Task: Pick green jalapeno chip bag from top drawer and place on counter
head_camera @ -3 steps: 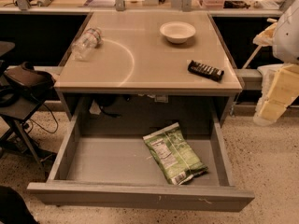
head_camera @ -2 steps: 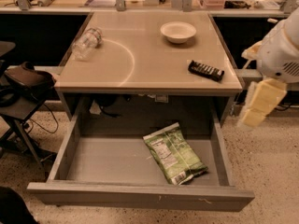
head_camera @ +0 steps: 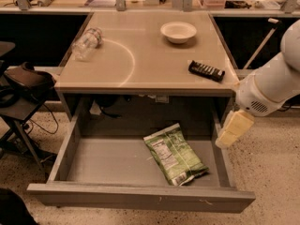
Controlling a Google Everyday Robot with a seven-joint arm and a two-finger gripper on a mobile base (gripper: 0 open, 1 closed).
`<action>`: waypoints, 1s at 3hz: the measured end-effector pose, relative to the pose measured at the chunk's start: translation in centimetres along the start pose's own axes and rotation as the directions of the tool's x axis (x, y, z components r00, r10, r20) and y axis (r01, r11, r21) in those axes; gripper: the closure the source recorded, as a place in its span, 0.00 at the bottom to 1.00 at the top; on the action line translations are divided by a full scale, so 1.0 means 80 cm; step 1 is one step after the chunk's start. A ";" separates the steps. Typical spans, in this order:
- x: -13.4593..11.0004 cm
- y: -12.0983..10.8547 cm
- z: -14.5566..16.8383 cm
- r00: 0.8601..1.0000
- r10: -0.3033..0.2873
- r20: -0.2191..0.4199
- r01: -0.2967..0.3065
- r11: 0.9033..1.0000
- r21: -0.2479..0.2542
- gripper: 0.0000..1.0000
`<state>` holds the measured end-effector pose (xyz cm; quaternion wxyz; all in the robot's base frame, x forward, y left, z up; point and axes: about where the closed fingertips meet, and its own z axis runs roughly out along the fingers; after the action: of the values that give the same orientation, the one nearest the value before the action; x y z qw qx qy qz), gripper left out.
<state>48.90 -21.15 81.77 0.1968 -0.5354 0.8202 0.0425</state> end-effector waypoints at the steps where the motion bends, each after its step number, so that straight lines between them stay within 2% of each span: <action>1: 0.020 0.019 0.054 0.999 0.047 -0.013 -0.047 0.999 -0.008 0.00; 2: 0.020 0.019 0.054 0.999 0.047 -0.013 -0.047 0.999 -0.009 0.00; 3: 0.018 0.033 0.073 0.997 0.053 0.054 -0.052 0.998 -0.023 0.00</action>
Offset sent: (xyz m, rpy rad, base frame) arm -0.0046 0.0036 -0.0387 0.0043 0.0214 -0.0365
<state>47.66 -19.63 75.49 0.2123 -0.5145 0.8278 0.0710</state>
